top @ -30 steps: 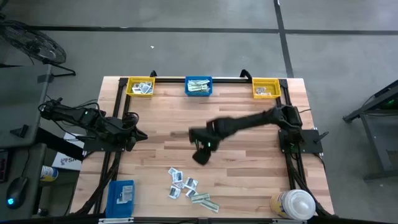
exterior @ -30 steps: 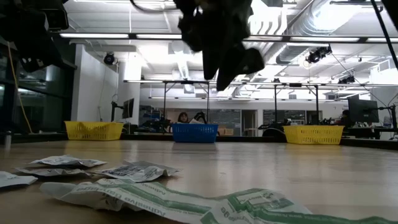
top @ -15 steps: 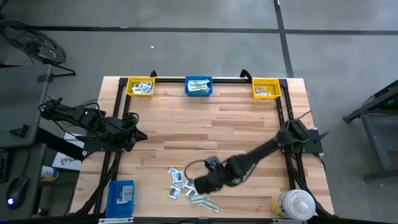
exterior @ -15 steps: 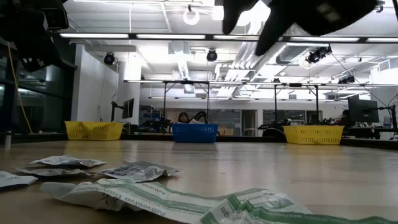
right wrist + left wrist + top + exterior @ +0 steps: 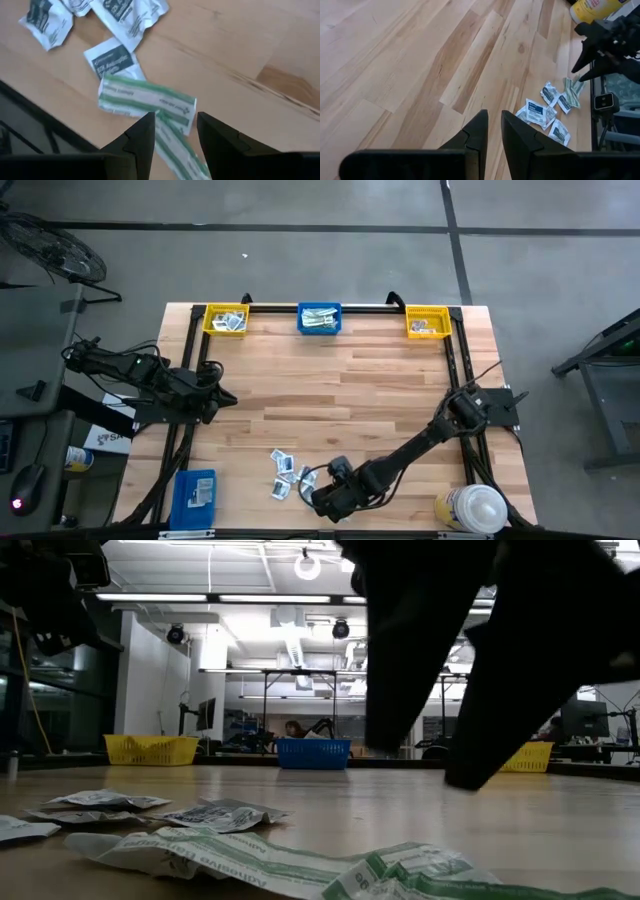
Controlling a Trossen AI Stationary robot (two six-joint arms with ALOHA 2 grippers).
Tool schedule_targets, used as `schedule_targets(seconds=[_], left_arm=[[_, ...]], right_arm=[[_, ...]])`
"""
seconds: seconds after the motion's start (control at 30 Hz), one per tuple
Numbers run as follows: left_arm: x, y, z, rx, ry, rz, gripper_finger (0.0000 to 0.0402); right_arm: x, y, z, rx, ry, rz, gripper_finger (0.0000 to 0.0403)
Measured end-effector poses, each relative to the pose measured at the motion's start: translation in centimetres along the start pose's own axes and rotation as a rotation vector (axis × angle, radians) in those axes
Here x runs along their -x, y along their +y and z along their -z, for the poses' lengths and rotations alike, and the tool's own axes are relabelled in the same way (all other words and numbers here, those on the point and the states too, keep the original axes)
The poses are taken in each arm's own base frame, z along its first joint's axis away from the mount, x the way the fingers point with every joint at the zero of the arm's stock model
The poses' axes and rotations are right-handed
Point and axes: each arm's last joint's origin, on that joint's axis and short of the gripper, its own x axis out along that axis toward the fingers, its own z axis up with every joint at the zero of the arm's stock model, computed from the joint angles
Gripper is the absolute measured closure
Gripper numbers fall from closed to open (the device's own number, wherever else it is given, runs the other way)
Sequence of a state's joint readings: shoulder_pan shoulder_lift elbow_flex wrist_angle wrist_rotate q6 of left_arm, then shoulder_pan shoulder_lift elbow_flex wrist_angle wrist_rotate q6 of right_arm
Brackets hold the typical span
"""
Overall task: Pick & Place First Aid Supplies
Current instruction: Put the green bandage pack into the top blue bin
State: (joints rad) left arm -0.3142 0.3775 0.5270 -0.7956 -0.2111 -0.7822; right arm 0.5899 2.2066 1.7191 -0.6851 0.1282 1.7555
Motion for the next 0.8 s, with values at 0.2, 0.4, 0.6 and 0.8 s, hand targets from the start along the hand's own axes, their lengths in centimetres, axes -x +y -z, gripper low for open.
schedule_targets(seconds=[0.2, 0.4, 0.6, 0.8], left_arm=[[0.0, 0.0, 0.0, 0.0, 0.001, 0.001, 0.0348], [0.0, 0.0, 0.0, 0.0, 0.005, 0.004, 0.0348], [0.0, 0.1, 0.2, -0.005, 0.022, -0.01, 0.0348], [0.0, 0.2, 0.3, -0.007, 0.041, -0.009, 0.0348]], right_arm=[[-1.1, -0.3, 0.1, -0.009, 0.002, 0.022, 0.0263], [-1.4, -0.4, 0.2, -0.012, 0.005, 0.033, 0.0263], [-1.8, -0.4, 0.2, -0.014, 0.01, 0.029, 0.0263], [-3.0, -0.3, 0.5, -0.017, 0.039, 0.008, 0.0263]])
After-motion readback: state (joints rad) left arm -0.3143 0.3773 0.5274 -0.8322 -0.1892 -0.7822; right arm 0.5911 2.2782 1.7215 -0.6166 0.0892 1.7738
